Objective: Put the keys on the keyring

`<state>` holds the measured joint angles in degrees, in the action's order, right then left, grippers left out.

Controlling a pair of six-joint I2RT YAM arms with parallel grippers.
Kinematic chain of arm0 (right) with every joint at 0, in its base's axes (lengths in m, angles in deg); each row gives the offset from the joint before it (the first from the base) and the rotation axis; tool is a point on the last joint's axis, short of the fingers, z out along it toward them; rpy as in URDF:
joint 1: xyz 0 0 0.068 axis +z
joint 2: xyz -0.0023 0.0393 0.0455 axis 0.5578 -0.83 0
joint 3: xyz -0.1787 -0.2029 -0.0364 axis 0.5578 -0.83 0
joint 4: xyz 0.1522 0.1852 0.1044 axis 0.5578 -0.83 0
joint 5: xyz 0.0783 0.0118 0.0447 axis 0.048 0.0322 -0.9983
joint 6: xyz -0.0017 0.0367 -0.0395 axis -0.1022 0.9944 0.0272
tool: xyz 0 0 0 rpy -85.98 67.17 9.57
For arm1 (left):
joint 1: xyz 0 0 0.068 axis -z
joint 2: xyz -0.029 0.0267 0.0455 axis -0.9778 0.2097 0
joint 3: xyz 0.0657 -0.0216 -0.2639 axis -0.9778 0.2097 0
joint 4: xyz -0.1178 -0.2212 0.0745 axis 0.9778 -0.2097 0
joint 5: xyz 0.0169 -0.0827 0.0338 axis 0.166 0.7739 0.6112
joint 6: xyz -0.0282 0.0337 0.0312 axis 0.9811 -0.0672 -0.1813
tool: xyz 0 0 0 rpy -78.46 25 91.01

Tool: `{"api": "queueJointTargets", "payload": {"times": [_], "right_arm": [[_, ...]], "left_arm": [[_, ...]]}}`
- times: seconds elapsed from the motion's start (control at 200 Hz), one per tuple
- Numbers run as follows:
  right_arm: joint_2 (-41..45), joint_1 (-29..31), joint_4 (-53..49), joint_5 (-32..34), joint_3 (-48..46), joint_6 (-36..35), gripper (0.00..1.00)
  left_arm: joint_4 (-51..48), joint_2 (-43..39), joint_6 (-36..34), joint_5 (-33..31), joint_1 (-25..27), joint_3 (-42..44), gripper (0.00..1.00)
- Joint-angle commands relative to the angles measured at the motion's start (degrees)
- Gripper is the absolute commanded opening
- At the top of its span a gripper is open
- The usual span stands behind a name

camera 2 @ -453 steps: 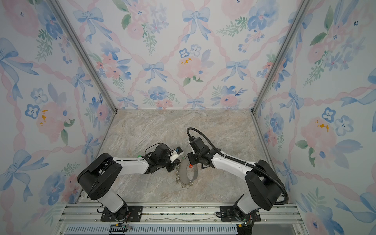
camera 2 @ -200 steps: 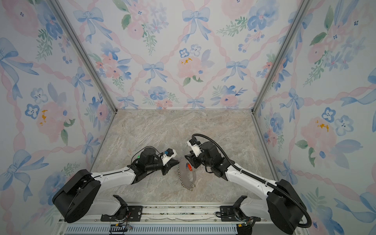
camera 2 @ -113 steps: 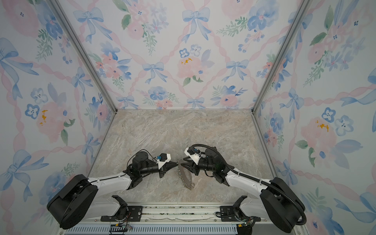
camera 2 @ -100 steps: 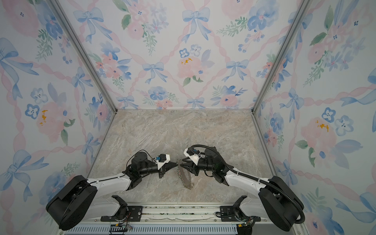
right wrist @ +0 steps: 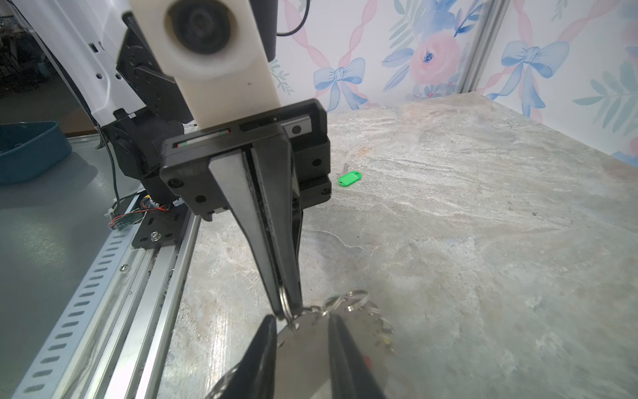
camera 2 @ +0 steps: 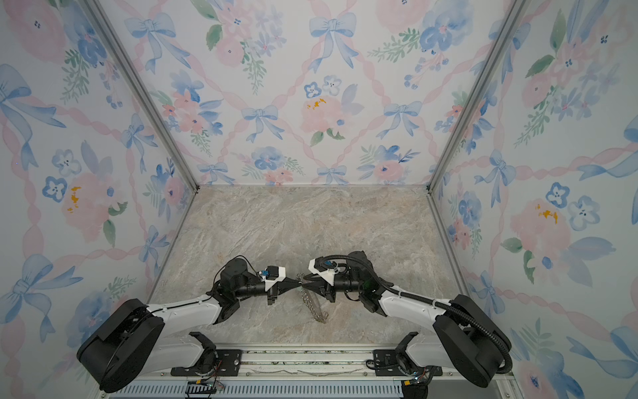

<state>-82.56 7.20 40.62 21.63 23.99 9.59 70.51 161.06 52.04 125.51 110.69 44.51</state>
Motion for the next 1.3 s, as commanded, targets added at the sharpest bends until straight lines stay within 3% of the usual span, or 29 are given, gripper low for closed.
{"api": "queueJointTargets", "payload": {"times": [0.0, 0.42, 0.67, 0.76, 0.91, 1.005, 1.14, 1.295], "right_arm": [[-0.5, 0.5, 0.1, -0.9, 0.2, -1.7, 0.25], [-0.3, 2.1, -1.2, -0.7, 0.8, -3.5, 0.14], [2.6, 2.7, -2.3, 3.2, 0.7, -4.8, 0.04], [4.5, 2.8, -6.9, 5.6, 2.0, -5.8, 0.0], [6.4, 3.1, -22.0, 9.0, 8.1, -8.1, 0.0], [5.9, 3.8, -33.8, 12.8, 13.7, -10.5, 0.0], [3.7, 6.5, -45.2, 18.6, 20.5, -14.3, 0.0], [0.5, 8.2, -50.7, 23.2, 24.8, -16.3, 0.0]], "left_arm": [[2.6, -1.4, -0.8, 2.1, -0.5, 0.5, 0.0], [3.1, -0.8, -0.1, 1.2, -0.5, 0.5, 0.0], [3.2, 0.5, -0.3, 1.2, -0.5, 0.7, 0.0], [3.2, 0.7, -0.5, 1.2, -0.5, 0.9, 0.0], [1.7, -1.5, -1.7, 0.8, -1.6, 1.5, 0.18], [-0.2, -4.3, -2.8, -1.7, -2.5, 2.4, 0.24], [-2.5, -6.4, -3.5, -1.8, -3.5, 2.3, 0.26], [-2.5, -6.9, -2.3, -1.6, -3.6, 2.2, 0.25]]}}
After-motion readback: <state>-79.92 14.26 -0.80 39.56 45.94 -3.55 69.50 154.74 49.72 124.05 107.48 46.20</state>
